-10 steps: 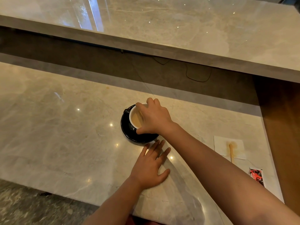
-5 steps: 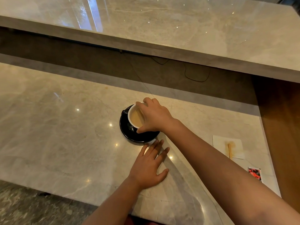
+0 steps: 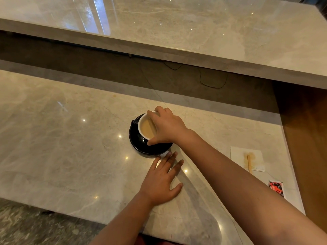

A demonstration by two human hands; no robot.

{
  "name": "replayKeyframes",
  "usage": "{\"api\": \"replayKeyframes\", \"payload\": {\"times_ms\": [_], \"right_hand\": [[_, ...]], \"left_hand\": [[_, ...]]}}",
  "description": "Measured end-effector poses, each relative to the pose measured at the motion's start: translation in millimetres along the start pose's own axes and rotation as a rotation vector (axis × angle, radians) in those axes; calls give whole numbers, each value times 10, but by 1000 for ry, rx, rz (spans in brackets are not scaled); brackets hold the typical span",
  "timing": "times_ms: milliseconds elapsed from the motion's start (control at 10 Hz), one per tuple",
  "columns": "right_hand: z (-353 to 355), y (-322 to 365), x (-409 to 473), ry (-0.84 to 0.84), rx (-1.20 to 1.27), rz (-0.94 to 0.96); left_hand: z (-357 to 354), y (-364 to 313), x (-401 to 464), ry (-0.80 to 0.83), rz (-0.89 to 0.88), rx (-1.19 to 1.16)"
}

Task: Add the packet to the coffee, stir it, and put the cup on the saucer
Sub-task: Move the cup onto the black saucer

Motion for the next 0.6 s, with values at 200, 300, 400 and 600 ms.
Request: {"api": "replayKeyframes", "payload": {"times_ms": [200,300,400,600], "right_hand": [[66,-79,-101,-19,82,-68],[88,-172,-213,-55,80,-119],[70,-344,-492,-163,23,-237],[-200,-669,-1210,-201,-31,-453]], "left_hand": [[-3,-9,28,31,-3,6],[5,-16,23,55,8,-2],[79,-73,100,101,5,2],[162,-56,276,156,-16,116]]}}
Point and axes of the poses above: each hand's wrist, its own x-axis towards the middle knuckle, its own z-axis out of the back of the hand, y = z × x, the point moved 6 cm from there along x, towards the middle knuckle, and after that the axes turned 1 degree about x, right-handed, at the moved point
